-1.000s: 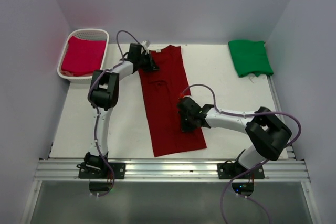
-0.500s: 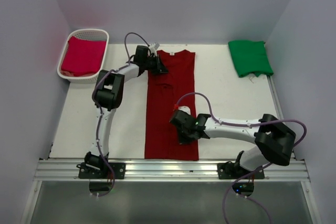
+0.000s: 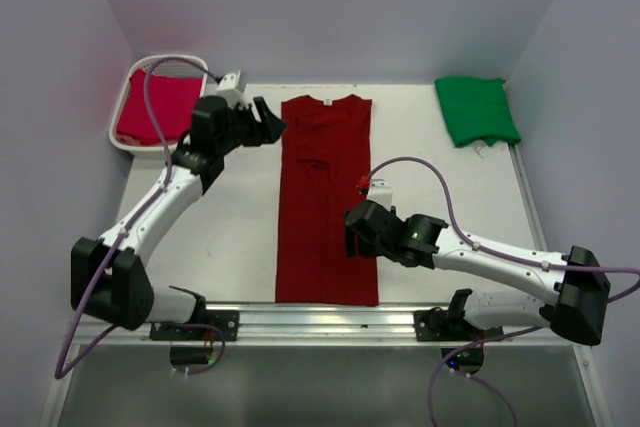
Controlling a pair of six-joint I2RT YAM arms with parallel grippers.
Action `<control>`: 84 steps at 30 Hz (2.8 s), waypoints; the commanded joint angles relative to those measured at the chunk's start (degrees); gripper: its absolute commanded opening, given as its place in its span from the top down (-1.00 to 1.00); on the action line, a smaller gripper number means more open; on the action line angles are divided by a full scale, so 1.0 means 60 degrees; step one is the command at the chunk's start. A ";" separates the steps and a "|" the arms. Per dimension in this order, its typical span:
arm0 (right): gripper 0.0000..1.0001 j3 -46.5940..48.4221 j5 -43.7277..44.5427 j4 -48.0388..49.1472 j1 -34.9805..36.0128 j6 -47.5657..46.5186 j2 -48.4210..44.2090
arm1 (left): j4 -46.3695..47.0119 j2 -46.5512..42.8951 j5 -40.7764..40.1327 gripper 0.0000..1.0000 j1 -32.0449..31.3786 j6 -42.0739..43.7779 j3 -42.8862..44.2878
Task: Fold and stack the t-shirts
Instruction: Fold the tshirt
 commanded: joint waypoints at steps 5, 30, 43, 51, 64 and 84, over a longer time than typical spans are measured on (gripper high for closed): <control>-0.33 -0.1558 0.0064 -0.0336 -0.0050 0.1336 -0.1817 | -0.2313 -0.2362 -0.0225 -0.33 -0.1505 -0.0992 -0.5126; -0.10 -0.5238 -0.3190 0.1861 -0.0050 0.4076 -0.3784 | -0.4103 -0.4580 0.0932 -0.21 -0.3895 -0.3291 -0.7925; 0.54 -0.5664 -0.3732 0.2581 -0.0036 0.4355 -0.3095 | -0.2564 -0.3599 0.0889 0.09 -0.4393 -0.3703 -0.8982; 1.00 -0.5488 -0.3571 0.2142 -0.0050 0.4193 -0.3227 | -0.3514 -0.3847 0.0362 1.00 -0.4510 -0.3498 -0.8426; 1.00 -0.3923 -0.2546 0.1834 -0.0050 0.2891 -0.2861 | -0.3151 -0.5253 -0.0268 1.00 -0.4569 -0.3498 -0.7605; 1.00 -0.0597 -0.0333 0.1787 -0.2347 -0.1078 -0.1104 | -0.1482 -0.2987 -0.3944 1.00 -0.4291 -0.1230 -0.4602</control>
